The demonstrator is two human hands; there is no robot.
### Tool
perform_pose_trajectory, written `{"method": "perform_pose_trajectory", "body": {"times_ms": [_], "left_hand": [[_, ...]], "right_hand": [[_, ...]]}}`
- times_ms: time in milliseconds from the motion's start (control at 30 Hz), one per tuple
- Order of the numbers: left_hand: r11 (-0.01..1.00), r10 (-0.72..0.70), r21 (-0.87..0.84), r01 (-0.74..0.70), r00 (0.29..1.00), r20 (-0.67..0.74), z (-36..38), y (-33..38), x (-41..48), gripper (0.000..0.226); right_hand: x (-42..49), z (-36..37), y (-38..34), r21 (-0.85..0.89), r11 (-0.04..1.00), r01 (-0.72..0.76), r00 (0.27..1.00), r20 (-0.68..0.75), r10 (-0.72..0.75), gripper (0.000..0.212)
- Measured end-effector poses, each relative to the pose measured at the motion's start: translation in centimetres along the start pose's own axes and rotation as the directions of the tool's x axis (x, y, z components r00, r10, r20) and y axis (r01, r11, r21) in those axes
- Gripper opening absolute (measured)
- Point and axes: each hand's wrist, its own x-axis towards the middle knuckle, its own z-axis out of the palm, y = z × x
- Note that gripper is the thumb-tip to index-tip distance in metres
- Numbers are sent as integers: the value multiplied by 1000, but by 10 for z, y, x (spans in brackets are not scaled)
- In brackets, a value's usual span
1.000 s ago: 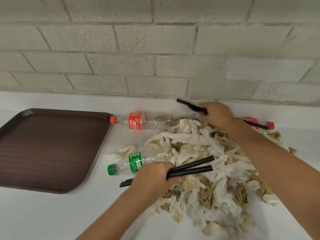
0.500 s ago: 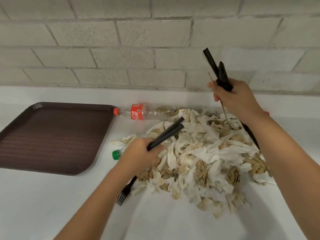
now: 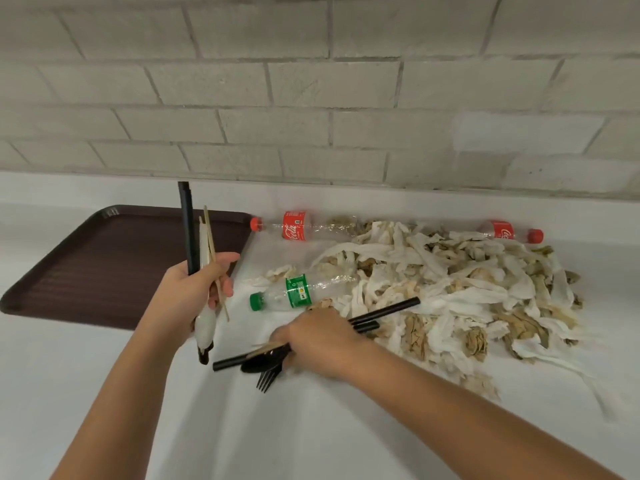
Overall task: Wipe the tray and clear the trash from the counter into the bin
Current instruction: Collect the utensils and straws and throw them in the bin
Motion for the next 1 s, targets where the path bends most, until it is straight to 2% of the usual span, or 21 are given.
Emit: {"method": "perform_pose_trajectory", "body": {"times_ms": [100, 200, 300, 433, 500, 567, 633, 800, 933, 1000], "left_hand": [[1000, 20, -4, -20, 999, -42, -13, -4, -4, 16], [999, 35, -16, -37, 995, -90, -21, -10, -6, 17], [998, 42, -31, -46, 993, -113, -21, -17, -6, 19], [996, 9, -82, -18, 994, -110, -12, -25, 0, 22], [996, -4, -88, -4, 995, -96, -2, -27, 4, 29], [998, 6, -63, -11, 998, -68, 11, -28, 8, 33], [998, 10, -64, -12, 999, -36, 25, -29, 12, 34], [995, -18, -102, 21, 999, 28, 54, -31, 23, 34], [999, 0, -54, 5, 995, 101, 74, -27, 25, 31], [998, 11, -57, -3, 991, 137, 83, -22, 23, 29]], "right_hand": [[18, 21, -9, -59, 998, -25, 995, 99, 31, 30], [17, 27, -7, -27, 997, -66, 993, 99, 69, 27], [3, 24, -6, 71, 994, -84, 996, -34, 87, 15], [-17, -3, 3, 330, 937, -115, 942, -264, 208, 24], [-28, -23, 9, 545, 835, -76, 876, -364, 317, 19], [-39, -47, 15, 755, 655, 24, 796, -411, 444, 9], [-51, -72, 24, 869, 474, 143, 692, -430, 579, 6], [-92, -106, 72, 911, 279, 303, 405, -388, 828, 28], [-137, -112, 116, 818, 48, 574, 258, -236, 937, 21], [-158, -109, 132, 752, 5, 659, 212, -191, 958, 23]]}}
